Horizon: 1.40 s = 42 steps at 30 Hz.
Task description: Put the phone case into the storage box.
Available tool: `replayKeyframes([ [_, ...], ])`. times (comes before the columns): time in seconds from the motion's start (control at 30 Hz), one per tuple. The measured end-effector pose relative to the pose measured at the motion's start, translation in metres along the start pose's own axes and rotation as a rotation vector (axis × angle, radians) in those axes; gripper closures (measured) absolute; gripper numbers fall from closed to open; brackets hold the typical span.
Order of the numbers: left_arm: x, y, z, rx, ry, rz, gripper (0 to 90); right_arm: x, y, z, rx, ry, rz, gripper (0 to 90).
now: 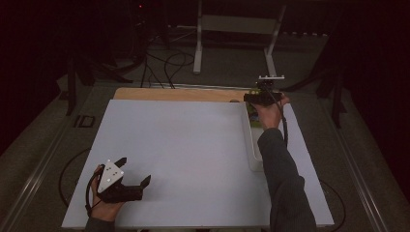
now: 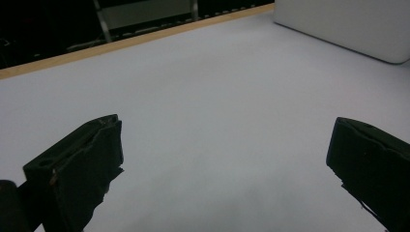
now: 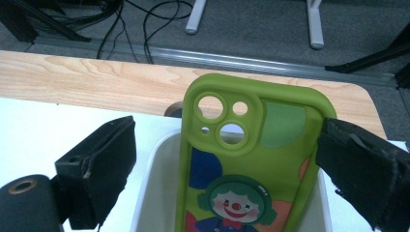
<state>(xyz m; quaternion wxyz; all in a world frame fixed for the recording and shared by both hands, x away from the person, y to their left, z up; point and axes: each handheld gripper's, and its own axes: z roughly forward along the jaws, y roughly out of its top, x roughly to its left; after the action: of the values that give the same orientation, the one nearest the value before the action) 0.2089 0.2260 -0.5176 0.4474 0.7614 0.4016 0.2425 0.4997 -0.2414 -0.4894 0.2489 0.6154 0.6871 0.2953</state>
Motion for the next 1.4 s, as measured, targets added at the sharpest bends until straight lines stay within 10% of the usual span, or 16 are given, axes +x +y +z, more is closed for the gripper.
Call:
replayKeyframes([
  [1.4, -0.003, 0.0, 0.004, 0.006, -0.013, 0.006, 0.0, -0.004, -0.037, -0.062, -0.042, 0.173, -0.039, 7.9],
])
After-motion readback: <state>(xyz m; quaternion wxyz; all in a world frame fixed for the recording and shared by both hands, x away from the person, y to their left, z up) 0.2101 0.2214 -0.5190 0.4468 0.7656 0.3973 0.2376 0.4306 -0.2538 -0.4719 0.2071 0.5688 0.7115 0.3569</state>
